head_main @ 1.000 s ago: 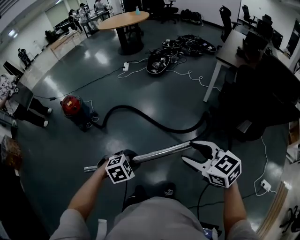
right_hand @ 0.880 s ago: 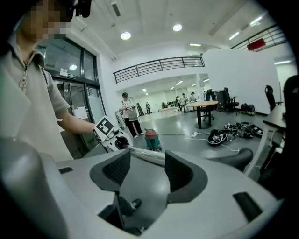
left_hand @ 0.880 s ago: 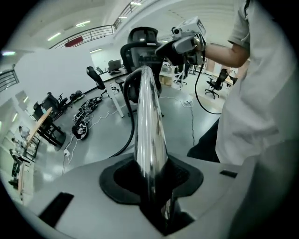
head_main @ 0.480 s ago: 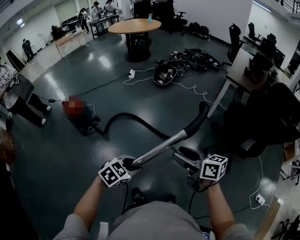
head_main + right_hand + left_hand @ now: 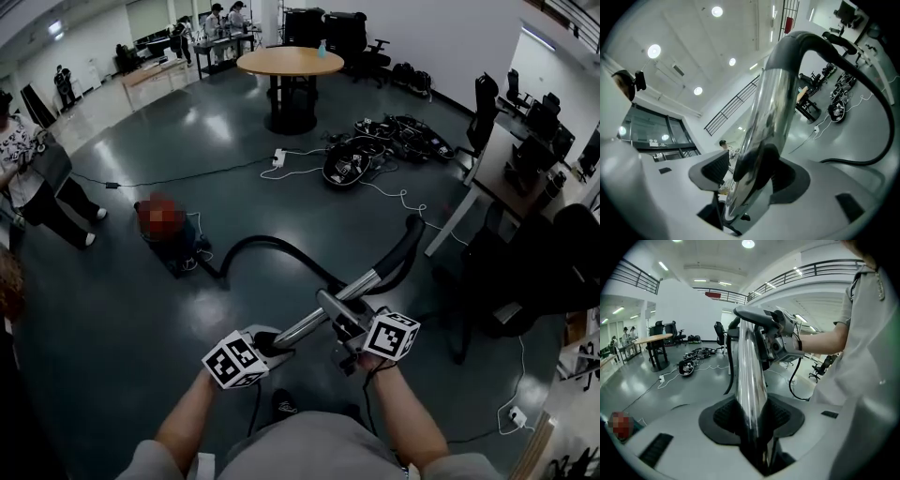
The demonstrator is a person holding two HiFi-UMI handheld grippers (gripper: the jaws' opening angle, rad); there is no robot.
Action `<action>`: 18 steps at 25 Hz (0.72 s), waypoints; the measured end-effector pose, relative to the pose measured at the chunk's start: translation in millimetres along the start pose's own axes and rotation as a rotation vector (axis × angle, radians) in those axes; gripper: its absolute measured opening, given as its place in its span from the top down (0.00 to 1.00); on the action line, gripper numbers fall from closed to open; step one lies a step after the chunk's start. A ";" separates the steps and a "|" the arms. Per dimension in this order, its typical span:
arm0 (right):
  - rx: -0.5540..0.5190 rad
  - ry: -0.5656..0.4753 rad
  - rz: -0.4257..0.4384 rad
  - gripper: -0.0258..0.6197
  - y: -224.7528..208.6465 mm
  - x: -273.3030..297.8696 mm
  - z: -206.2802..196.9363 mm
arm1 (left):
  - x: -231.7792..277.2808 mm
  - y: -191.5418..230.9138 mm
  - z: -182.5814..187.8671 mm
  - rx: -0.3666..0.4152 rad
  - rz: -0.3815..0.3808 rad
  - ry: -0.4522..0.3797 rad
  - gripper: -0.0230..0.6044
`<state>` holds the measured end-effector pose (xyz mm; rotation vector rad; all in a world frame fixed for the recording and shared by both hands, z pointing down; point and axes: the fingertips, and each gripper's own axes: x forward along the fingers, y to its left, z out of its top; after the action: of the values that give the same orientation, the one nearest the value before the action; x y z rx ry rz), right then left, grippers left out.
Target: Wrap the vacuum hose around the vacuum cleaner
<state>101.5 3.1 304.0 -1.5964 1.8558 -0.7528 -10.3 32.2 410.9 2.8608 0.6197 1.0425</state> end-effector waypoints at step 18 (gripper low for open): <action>0.138 -0.109 -0.042 0.83 7.3 67.8 -46.8 | -13.9 9.4 -10.9 -0.137 -0.008 -0.095 0.72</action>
<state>54.0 -60.9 326.2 -1.5608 1.6623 -0.7787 -23.5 17.2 412.4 2.7678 0.5312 0.9048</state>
